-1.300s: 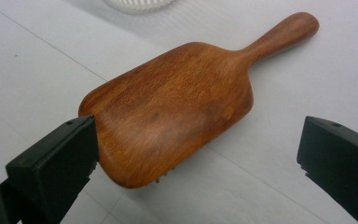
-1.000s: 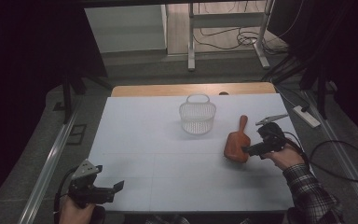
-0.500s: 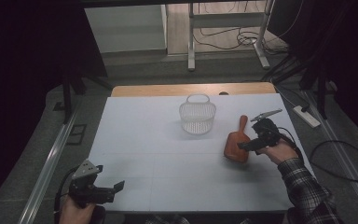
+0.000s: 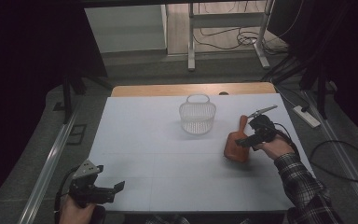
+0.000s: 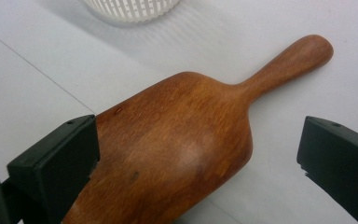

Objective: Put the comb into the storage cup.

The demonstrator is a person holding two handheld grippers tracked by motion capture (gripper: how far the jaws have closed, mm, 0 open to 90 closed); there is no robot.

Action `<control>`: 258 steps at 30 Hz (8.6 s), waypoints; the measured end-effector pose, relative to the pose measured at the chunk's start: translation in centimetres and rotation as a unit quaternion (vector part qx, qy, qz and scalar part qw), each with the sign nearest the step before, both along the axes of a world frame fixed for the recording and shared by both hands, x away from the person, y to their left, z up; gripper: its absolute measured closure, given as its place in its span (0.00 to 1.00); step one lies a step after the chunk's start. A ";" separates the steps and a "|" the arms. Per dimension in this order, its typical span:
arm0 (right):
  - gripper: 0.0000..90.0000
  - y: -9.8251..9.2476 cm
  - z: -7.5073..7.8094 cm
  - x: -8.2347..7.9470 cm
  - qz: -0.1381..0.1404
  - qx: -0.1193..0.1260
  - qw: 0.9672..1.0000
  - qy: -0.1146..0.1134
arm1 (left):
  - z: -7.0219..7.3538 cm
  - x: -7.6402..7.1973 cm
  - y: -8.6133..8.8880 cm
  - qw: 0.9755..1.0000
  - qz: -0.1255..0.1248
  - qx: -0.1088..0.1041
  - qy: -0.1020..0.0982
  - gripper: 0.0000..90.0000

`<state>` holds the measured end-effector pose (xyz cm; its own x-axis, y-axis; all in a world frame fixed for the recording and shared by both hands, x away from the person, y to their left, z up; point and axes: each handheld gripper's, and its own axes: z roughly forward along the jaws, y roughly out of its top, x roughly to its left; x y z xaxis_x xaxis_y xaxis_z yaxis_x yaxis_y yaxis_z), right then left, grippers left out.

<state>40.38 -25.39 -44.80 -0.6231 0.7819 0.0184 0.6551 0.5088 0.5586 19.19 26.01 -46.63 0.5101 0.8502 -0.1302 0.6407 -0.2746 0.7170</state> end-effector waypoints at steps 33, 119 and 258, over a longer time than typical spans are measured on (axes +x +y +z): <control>0.00 2.0 -0.8 3.7 -0.013 -0.035 0.999 0.023 | 0.0 0.1 0.0 1.000 -0.004 0.001 0.001 0.01; 0.99 2.4 -3.7 7.8 -0.006 -0.083 0.995 0.061 | 0.0 0.1 -0.3 1.000 -0.011 0.011 0.003 0.01; 0.42 -4.3 0.0 -5.8 -0.039 -0.026 0.999 -0.001 | 0.0 0.2 -0.5 1.000 -0.021 0.017 0.004 0.02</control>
